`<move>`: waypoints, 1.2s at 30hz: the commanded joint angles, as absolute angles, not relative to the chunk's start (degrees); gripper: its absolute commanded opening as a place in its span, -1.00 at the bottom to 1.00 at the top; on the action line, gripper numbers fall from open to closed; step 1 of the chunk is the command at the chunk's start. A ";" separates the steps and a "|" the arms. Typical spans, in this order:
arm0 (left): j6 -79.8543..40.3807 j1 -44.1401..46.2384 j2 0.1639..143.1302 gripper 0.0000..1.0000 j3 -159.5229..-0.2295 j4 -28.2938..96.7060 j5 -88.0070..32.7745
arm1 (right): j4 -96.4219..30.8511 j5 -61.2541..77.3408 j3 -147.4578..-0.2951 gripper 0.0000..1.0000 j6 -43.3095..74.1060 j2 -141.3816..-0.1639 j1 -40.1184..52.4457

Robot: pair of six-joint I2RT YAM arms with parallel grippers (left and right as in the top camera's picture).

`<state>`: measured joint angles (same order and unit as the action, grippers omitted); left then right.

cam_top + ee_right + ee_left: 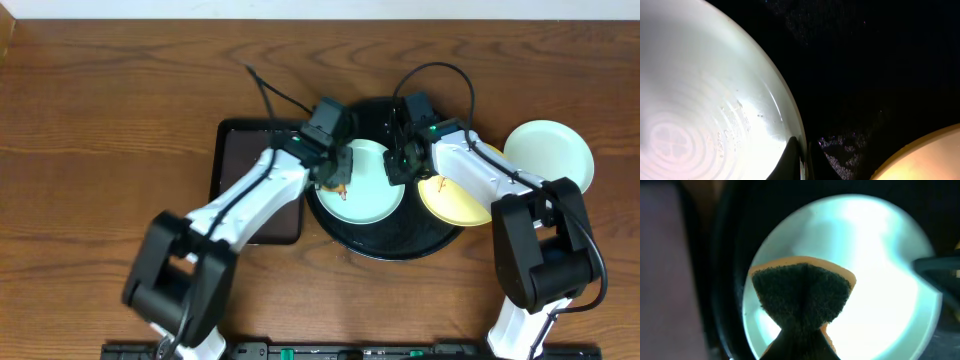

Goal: Clean dirty plates on tray and stack at the side
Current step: 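Scrub the pale green plate with the sponge in the left gripper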

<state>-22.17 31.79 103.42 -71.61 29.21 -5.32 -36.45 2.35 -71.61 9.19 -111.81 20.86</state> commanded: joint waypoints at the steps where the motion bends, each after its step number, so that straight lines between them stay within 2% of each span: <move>1: -24.34 31.81 105.62 -0.85 -71.02 28.03 -3.20 | -36.62 1.54 -71.40 -0.98 9.15 -112.20 21.21; 15: -24.36 32.62 110.69 -0.85 -70.50 26.85 -2.11 | -36.60 1.52 -71.40 -0.98 9.15 -112.20 21.21; 28: -25.87 37.30 117.60 -0.85 -70.46 26.89 -2.24 | -36.67 1.52 -71.40 -0.98 9.13 -112.20 21.21; 36: -27.16 38.28 117.99 -0.85 -70.46 26.15 -12.95 | -36.82 1.52 -71.40 -0.98 9.13 -112.20 21.21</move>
